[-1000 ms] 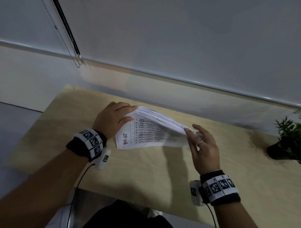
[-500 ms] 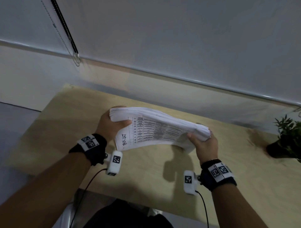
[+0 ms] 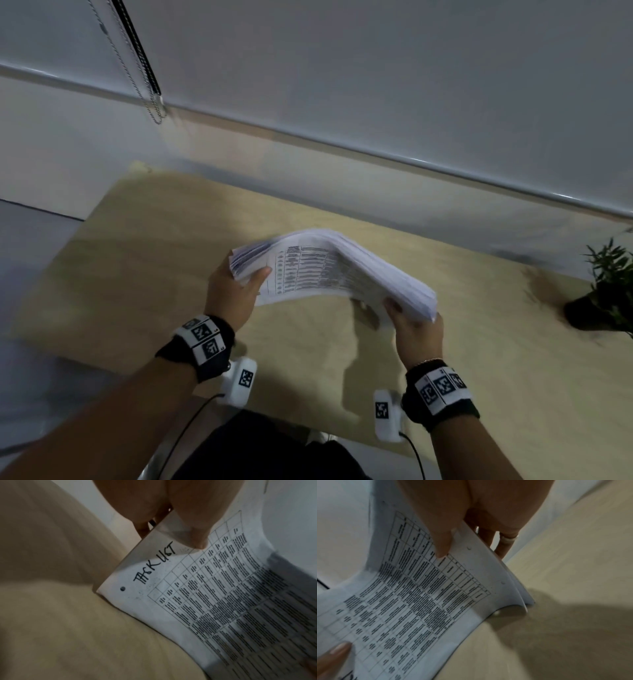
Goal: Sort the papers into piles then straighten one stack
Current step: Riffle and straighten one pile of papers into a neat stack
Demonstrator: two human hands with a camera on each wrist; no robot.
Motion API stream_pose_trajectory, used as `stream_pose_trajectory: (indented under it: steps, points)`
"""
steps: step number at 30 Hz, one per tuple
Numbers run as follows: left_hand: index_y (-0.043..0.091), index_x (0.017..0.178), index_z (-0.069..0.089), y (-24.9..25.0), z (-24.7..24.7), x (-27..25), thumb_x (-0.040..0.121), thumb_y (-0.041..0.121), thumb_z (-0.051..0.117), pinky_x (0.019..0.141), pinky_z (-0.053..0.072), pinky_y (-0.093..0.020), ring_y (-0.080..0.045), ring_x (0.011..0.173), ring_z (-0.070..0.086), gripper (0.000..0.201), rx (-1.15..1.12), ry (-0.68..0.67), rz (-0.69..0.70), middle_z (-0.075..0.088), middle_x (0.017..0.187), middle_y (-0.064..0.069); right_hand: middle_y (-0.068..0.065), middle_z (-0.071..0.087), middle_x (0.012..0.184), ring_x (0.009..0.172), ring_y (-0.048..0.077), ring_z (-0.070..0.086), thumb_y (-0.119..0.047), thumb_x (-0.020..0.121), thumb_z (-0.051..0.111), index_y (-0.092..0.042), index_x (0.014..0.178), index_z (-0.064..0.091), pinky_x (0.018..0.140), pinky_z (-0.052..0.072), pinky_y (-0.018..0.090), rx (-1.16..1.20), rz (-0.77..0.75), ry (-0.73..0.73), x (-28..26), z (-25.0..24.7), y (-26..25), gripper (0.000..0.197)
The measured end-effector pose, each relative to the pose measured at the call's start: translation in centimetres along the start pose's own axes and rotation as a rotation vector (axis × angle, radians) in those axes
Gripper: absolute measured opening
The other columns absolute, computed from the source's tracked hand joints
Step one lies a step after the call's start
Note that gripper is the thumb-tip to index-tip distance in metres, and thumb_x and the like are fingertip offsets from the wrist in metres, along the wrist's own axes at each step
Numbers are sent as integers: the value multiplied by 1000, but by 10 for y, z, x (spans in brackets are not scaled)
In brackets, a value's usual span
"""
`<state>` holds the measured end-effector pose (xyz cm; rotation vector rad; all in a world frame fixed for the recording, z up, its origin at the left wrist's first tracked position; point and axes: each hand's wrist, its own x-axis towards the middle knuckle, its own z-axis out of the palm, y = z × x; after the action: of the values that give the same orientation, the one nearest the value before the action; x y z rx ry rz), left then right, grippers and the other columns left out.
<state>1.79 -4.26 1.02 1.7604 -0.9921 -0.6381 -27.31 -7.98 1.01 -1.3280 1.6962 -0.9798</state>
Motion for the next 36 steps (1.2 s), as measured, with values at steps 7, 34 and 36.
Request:
stream_pose_trajectory:
  steps: [7,34,36]
  points:
    - [17,99,70,19,-7,15,78,15,80,68,51,-8,15,77,64,23,-106,95,63,69,89,13,-11,66,80,65,-23,60,-5,82,73,-10,92,67,58,46,2,141,-57,29,2,-7,-25,13]
    - [9,125,58,-14,-1,33,95,20,57,82,48,-32,-28,102,64,32,116,-291,-281,67,114,-8,17,66,117,89,26,61,-6,91,60,-4,116,56,77,49,36,-82,260,-106,33,16,2,25]
    - [12,119,57,17,-6,33,96,16,56,71,47,-24,-15,90,63,23,49,-146,-36,66,103,0,15,67,112,96,28,65,-1,89,59,-4,114,55,77,54,35,67,83,-16,33,9,-23,25]
